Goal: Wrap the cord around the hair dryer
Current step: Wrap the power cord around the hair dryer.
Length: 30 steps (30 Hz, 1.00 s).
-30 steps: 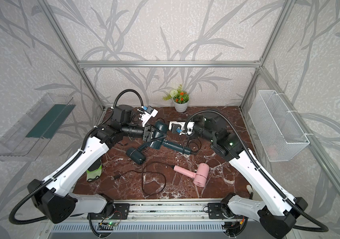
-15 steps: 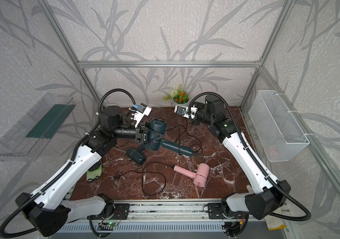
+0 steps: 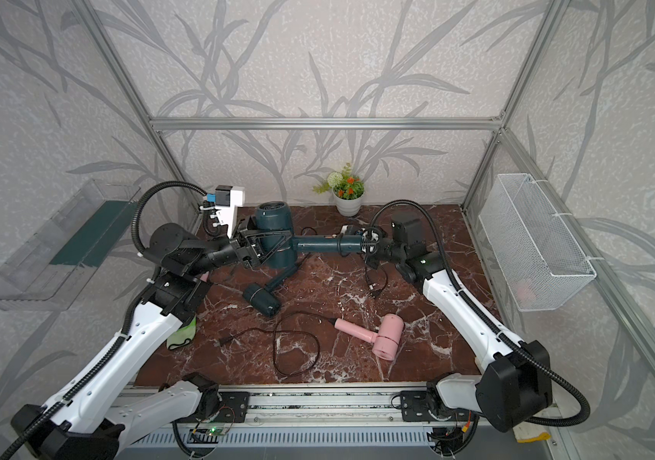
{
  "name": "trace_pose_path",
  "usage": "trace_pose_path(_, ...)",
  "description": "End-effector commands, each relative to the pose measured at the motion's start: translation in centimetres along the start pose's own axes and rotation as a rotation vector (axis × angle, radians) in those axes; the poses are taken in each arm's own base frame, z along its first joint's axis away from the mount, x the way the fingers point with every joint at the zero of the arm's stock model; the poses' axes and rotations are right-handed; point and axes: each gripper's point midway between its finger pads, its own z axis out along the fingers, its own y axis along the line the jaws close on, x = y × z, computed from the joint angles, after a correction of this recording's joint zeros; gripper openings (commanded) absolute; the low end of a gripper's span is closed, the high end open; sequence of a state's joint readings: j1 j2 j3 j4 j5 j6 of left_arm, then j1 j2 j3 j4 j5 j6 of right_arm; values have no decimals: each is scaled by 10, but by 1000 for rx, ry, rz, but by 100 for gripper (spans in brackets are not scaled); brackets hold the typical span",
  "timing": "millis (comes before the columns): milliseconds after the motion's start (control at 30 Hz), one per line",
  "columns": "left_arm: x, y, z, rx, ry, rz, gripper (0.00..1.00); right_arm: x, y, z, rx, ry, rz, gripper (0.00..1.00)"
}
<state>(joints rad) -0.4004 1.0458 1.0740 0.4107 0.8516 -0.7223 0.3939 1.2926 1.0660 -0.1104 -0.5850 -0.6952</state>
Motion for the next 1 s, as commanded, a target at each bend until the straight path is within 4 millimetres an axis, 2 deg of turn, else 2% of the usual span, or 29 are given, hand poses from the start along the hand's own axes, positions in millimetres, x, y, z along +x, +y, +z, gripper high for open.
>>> trace_pose_path(0, -43, 3, -11, -54, -224, 44, 0, -23, 10, -13, 39, -84, 2, 0)
trace_pose_path(133, -48, 30, -16, -155, -314, 22, 0, -21, 50, -12, 0, -41, -28, 0)
trace_pose_path(300, -39, 61, -18, -295, -334, 17, 0, -41, 84, -14, -43, 17, -145, 0)
trace_pose_path(367, -29, 77, -22, -427, -286, 69, 0, -57, 89, -21, -34, 30, -214, 0)
trace_pose_path(500, -3, 118, -43, -727, -104, 191, 0, -84, 87, -42, 4, 77, -369, 0)
trace_pose_path(633, 19, 143, -50, -850, 104, 273, 0, -110, 82, -60, 45, 101, -514, 0)
trace_pose_path(733, 39, 150, -45, -840, 272, 272, 0, -126, 71, -67, 85, 110, -605, 0)
trace_pose_path(767, 52, 149, -44, -817, 349, 254, 0, -129, 65, -67, 104, 119, -638, 0)
trace_pose_path(833, 65, 137, -38, -731, 448, 232, 0, -136, 52, -67, 138, 122, -684, 0)
trace_pose_path(967, 87, 96, -26, -493, 568, 153, 0, -149, 21, -63, 187, 93, -700, 0)
